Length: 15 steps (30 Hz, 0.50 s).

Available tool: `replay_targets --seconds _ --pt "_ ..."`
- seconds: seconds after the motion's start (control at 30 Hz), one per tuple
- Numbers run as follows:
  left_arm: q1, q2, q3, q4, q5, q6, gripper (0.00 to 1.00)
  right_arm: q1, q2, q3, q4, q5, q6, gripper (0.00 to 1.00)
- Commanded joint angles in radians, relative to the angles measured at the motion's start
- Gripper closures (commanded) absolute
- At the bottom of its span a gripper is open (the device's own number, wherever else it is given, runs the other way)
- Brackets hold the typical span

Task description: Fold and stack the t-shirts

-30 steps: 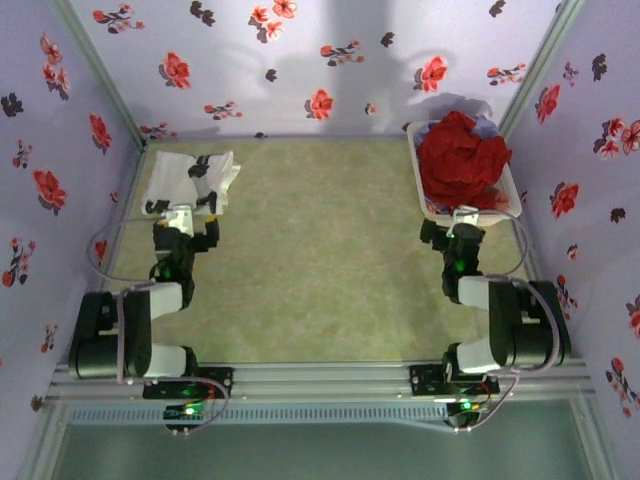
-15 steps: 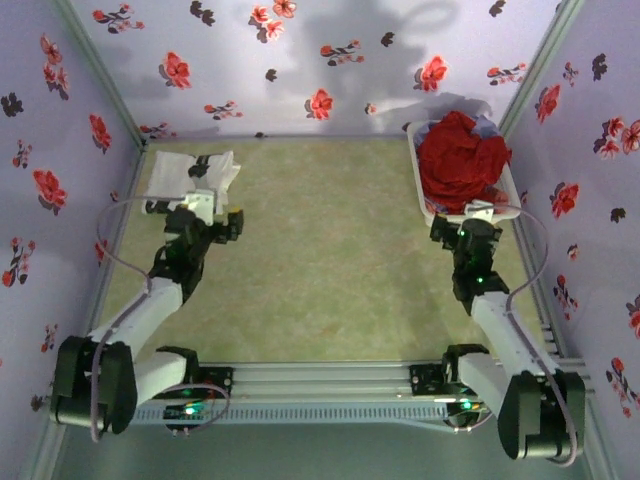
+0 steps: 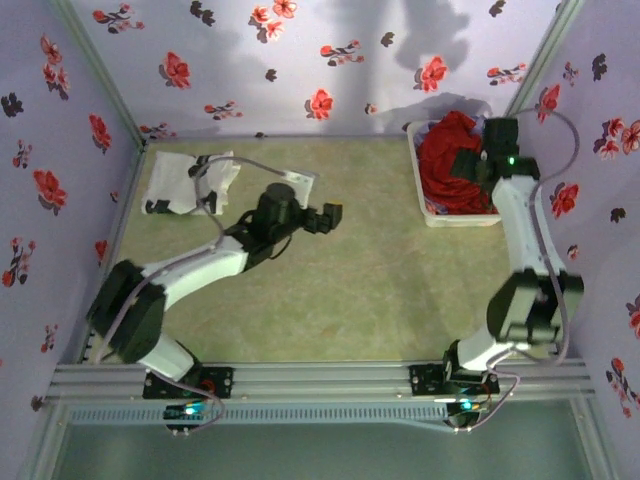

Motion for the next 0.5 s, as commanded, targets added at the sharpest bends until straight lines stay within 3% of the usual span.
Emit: replay_targets --seconds 0.0,0.13,0.37,0.47 --pt "-0.068 0.103 0.114 0.051 -0.001 -0.075 0.01 -0.03 0.162 0.173 -0.195 -0.095 -0.042 0.18" --pt "-0.106 0.191 0.186 0.062 -0.001 -0.146 0.01 -0.063 0.315 0.325 -0.261 -0.135 -0.049 0.29" --pt "-0.125 0.297 0.276 0.043 0.02 -0.226 0.01 -0.072 0.452 0.412 -0.234 -0.185 -0.028 0.44" --pt "-0.127 0.317 0.29 0.043 0.019 -0.248 0.01 -0.072 0.501 0.46 -0.23 -0.184 -0.036 0.56"
